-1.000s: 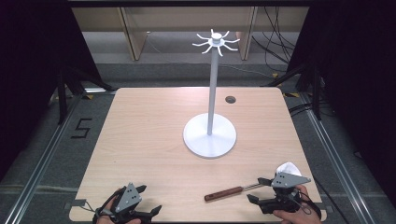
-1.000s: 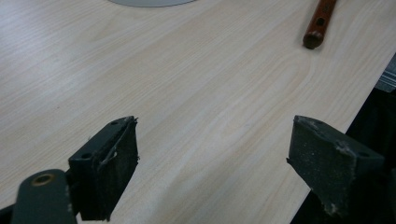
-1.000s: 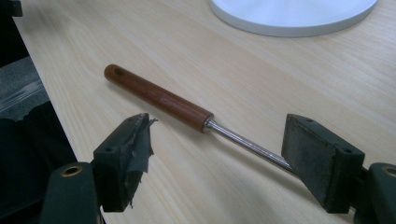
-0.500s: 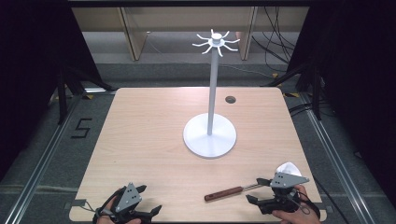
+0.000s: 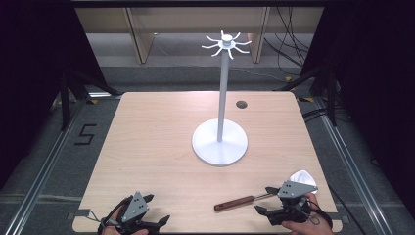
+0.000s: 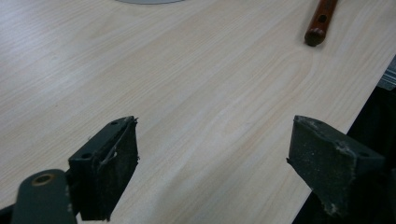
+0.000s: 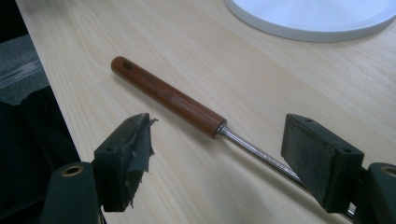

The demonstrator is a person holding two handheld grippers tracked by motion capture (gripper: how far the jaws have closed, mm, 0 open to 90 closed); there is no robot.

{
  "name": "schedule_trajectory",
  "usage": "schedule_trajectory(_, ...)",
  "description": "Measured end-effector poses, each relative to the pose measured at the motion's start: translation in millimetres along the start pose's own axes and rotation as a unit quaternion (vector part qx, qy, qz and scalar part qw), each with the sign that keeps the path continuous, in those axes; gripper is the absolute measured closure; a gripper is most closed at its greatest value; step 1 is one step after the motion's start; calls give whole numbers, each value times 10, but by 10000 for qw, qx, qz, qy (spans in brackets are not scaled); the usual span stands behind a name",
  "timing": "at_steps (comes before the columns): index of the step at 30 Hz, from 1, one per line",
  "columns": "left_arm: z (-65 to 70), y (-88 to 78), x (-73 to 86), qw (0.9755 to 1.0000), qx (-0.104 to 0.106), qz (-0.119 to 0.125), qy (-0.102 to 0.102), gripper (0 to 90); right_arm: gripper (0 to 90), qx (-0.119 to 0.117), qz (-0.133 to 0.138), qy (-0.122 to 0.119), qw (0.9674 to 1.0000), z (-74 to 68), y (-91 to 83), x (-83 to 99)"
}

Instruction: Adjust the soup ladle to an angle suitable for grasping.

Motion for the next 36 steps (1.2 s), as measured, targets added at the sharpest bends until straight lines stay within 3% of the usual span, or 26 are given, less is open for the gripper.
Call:
schedule_trajectory(2,12,7,1,10000,23,31,-47,152,253,16,-117,36,9999,-41,23,-12)
schedule_trajectory(4,12,5,0,10000,75,10,-15,152,253,189,-249,-245,9992,-58,75,-23)
schedule_trajectory(6,23,17,-7,9999,41,100,-94,152,250,179,-344,-412,9984,-83,121,-31)
schedule_trajectory(10,13,7,-2,10000,66,30,-35,152,235,271,-438,-466,9976,-143,158,-69)
schedule_trajectory(11,20,16,-5,9999,39,71,-88,152,225,280,-439,-639,9966,-165,183,-121)
schedule_trajectory(16,5,10,2,10000,0,-20,-6,152,245,282,-522,-924,9940,-226,241,-218)
schedule_trajectory(20,10,9,3,10000,21,3,-29,152,341,233,-769,-1301,9882,-300,366,-262)
schedule_trajectory(21,15,8,-1,10000,69,33,-51,152,367,153,-855,-1460,9855,-311,400,-278)
schedule_trajectory(24,8,7,6,10000,18,-6,-14,152,416,72,-1101,-1566,9815,-363,478,-308)
schedule_trajectory(26,15,9,0,10000,38,46,-73,152,432,110,-1226,-1736,9771,-365,543,-329)
schedule_trajectory(29,27,17,1,9999,31,109,-123,152,458,94,-1340,-1757,9752,-372,577,-353)
schedule_trajectory(30,4,4,5,10000,23,-12,-19,152,471,-12,-1450,-1792,9731,-361,606,-372)
schedule_trajectory(31,4,4,3,10000,21,-4,-22,152,479,75,-1438,-1742,9741,-365,619,-367)
schedule_trajectory(33,25,15,-1,9999,23,105,-95,152,487,-91,-1569,-1818,9707,-355,647,-375)
schedule_trajectory(34,-3,0,4,9999,15,0,106,152,491,36,-1538,-1815,9713,-361,657,-372)
schedule_trajectory(36,3,2,-1,10000,30,44,2,152,501,4,-1554,-1843,9705,-362,681,-377)
Point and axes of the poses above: each handheld gripper's, and its own axes: y roughly forward along the jaws, x roughly out of its underside, z roughly to its right, the point moved 2 cm from there along y, roughly forward along the jaws, and after that the axes turned 8 degrees about y, right-handed, at the moved point
